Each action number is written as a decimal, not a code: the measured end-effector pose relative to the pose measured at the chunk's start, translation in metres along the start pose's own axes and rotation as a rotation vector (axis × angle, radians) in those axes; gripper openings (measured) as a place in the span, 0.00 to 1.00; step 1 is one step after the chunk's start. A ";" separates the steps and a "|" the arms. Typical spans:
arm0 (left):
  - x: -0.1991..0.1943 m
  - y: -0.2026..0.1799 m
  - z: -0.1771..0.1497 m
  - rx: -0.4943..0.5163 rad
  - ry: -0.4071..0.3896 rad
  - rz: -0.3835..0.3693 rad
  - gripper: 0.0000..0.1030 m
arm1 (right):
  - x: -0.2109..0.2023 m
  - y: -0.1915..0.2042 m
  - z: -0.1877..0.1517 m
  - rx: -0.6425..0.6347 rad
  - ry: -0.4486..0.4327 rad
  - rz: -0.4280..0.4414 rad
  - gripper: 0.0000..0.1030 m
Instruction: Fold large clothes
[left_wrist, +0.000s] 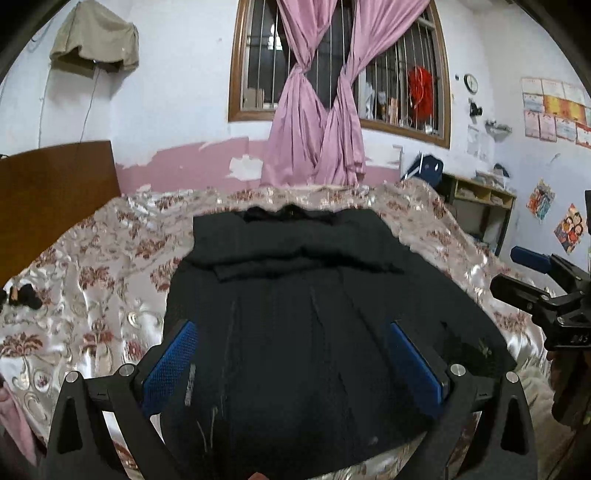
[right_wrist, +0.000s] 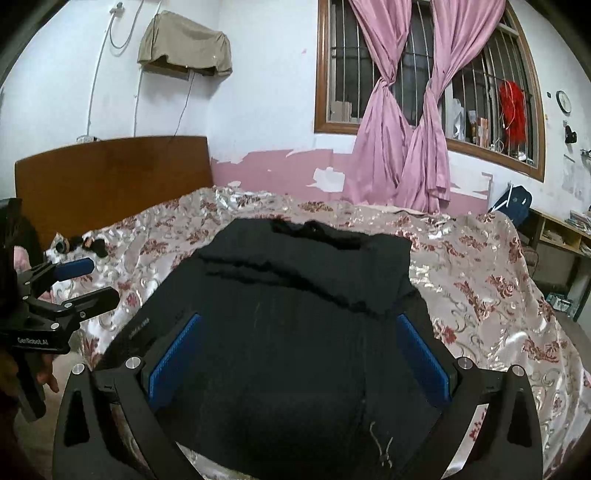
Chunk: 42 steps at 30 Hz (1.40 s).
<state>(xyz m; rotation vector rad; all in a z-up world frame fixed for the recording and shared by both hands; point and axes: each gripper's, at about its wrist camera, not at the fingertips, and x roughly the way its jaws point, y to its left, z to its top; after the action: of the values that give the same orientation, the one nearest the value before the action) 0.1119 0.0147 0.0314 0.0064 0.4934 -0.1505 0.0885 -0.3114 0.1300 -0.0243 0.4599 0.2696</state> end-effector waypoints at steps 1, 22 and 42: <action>0.003 0.000 -0.005 0.001 0.019 0.000 1.00 | 0.000 0.001 -0.004 -0.002 0.011 0.000 0.98; 0.037 0.004 -0.058 -0.069 0.243 0.020 1.00 | 0.009 -0.011 -0.068 0.022 0.197 -0.052 0.98; 0.069 0.010 -0.107 0.029 0.580 0.145 1.00 | 0.070 0.033 -0.126 -0.345 0.672 -0.058 0.98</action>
<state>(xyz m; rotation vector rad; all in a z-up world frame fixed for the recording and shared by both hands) 0.1227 0.0191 -0.0962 0.1161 1.0670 -0.0099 0.0859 -0.2725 -0.0123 -0.4759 1.0733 0.2778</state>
